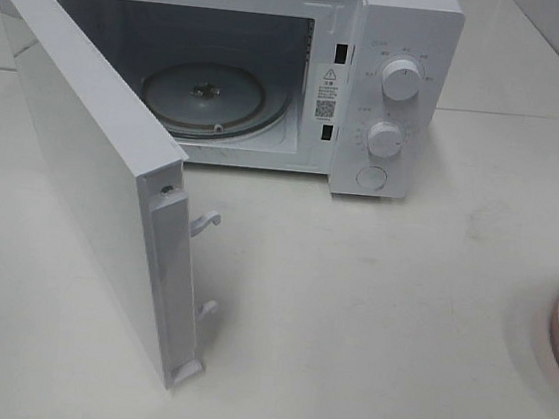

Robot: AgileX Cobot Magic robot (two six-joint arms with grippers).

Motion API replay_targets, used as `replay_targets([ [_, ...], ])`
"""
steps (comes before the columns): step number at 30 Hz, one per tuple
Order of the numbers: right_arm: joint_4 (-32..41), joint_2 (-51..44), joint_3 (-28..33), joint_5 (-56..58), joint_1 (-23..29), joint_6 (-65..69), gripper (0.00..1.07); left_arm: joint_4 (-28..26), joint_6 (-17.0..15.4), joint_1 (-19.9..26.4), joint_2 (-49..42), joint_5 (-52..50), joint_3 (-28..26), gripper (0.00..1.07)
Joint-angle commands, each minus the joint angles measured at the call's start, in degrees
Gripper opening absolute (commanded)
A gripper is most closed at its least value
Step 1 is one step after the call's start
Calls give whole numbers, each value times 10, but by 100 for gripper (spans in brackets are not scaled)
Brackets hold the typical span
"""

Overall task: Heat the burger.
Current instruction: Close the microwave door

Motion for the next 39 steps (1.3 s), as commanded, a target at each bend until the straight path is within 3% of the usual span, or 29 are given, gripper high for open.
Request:
replay_targets([
  [1,-2,-19,2,-7,-3,-4,76,0,3,1,-1,-18,-7,100],
  [13,-2,-19,2,-7,-3,-4,76,-10,-1,1,78,-77,-17,92],
  [16,-2,-19,2,-7,-3,-4,76,-10,-1,1,111,-110,-17,85],
  [18,-2,-19,2,-7,-3,-4,76,-10,-1,1,142,-139,-15,74],
  [19,-2,-19,2,-7,-3,-4,76,-10,-1,1,142,-139,-15,74],
  [21,-2,-19,2,-7,-3,-4,76,-10,-1,1,184,-170,-15,61],
  [22,-2,-19,2,-7,-3,-4,76,-10,-1,1,184,-170,-15,61],
  [23,-2,-19,2,-7,-3,-4,76,-10,-1,1,196,-178,-15,51],
  [25,-2,-19,2,-7,-3,-4,76,-10,-1,1,205,-187,-15,47],
  [27,-2,-19,2,-7,-3,-4,76,-10,-1,1,244,-215,-13,32],
  [28,-2,-19,2,-7,-3,-4,76,-10,-1,1,244,-215,-13,32],
  [29,-2,-19,2,-7,-3,-4,76,-10,-1,1,270,-231,-12,19],
  [30,-2,-19,2,-7,-3,-4,76,-11,-1,1,301,-250,-12,12],
  [31,-2,-19,2,-7,-3,-4,76,-11,-1,1,301,-250,-12,12],
  [32,-2,-19,2,-7,-3,-4,76,-11,-1,1,313,-262,-12,0],
  [37,-2,-19,2,-7,-3,-4,76,-11,3,1,368,-372,3,0],
  [39,-2,-19,2,-7,-3,-4,76,-11,3,1,392,-479,29,0],
])
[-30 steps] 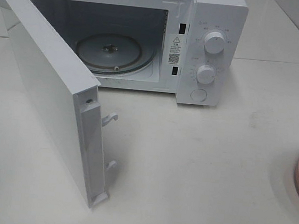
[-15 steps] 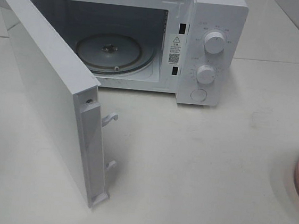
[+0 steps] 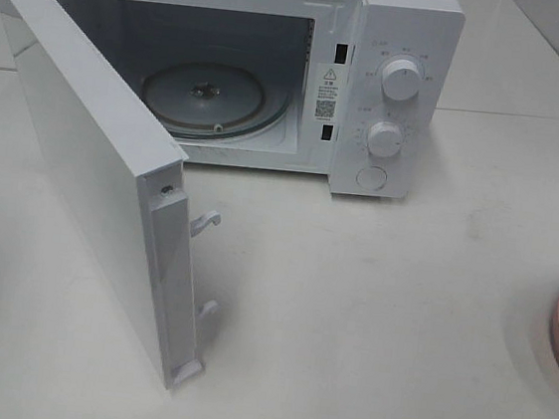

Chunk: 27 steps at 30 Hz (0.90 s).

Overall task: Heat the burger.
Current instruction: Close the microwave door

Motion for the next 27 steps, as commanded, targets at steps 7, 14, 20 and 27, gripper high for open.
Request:
replay_targets([
  [7,-2,-19,2,-7,-3,-4,76,-6,0,-1,64,-284,79,0],
  [14,-2,-19,2,-7,-3,-4,76,47,-6,-1,139,-462,121,0],
  [20,-2,-19,2,-7,-3,-4,76,124,-13,-1,218,-555,123,0],
  [27,-2,-19,2,-7,-3,-4,76,198,-109,-1,315,-667,123,0],
])
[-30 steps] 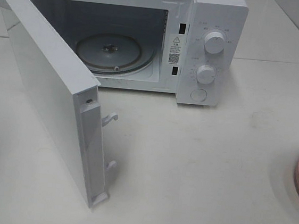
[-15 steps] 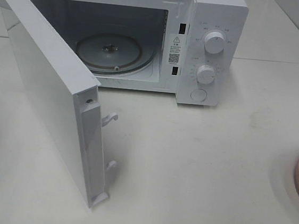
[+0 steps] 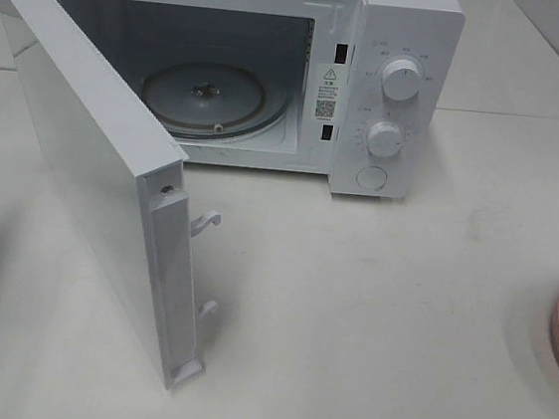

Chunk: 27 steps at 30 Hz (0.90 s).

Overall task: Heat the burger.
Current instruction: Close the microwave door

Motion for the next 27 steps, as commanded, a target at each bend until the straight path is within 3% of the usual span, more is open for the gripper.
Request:
replay_targets([
  [1,-2,-19,2,-7,-3,-4,76,33,-31,-1,25,-51,2,0],
  [3,-2,-19,2,-7,-3,-4,76,73,-48,-1,66,-105,1,0],
  [9,-2,-19,2,-7,-3,-4,76,92,-65,-1,139,-194,0,0],
  [13,-2,-19,2,-7,-3,-4,76,90,-65,-21,162,-206,-2,0],
  [14,-2,-19,2,-7,-3,-4,76,90,-57,-49,176,-201,-6,0],
  [16,-2,-19,2,-7,-3,-4,76,85,-47,-61,181,-199,-7,0],
  [17,-2,-19,2,-7,-3,-4,76,60,-28,-88,196,-198,-9,0],
  [22,-2,-19,2,-7,-3,-4,76,-23,-4,-156,226,-206,-14,0],
  [27,-2,-19,2,-7,-3,-4,76,-75,0,-202,243,-206,-29,0],
])
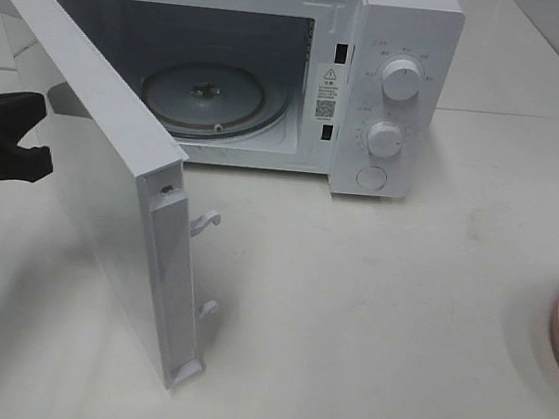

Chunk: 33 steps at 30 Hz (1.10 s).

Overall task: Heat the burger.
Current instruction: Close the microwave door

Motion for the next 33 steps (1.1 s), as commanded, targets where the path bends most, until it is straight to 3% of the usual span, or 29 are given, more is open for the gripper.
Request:
replay_targets([
  [1,-2,-19,2,-7,-3,-3,76,-45,3,-34,11,-8,-18,0],
  [12,-2,-19,2,-7,-3,-3,76,-131,6,-109,46,-2,-70,0],
  [19,-2,-19,2,-7,-3,-3,76,-189,50,-152,65,28,-112,0],
  [24,-2,-19,2,-7,-3,-3,76,-247,81,-190,87,80,-174,0],
  [33,-2,-19,2,-7,-3,-2,76,-282,81,-210,121,120,-242,0],
])
